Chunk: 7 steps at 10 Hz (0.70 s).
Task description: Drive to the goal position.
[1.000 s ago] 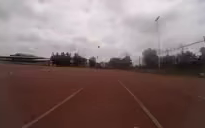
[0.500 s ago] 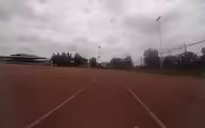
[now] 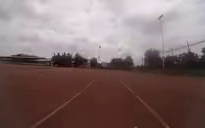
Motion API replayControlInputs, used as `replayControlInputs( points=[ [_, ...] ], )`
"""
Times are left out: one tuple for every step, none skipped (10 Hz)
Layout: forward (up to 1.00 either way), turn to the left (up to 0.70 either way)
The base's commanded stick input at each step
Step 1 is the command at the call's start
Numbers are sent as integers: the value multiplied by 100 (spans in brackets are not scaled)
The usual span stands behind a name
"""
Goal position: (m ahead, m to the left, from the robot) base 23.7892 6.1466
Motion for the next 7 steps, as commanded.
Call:
replayControlInputs(
  points=[
    [70,0],
    [70,0],
    [70,0],
    [70,0],
    [70,0],
    [70,0],
    [70,0]
  ],
)
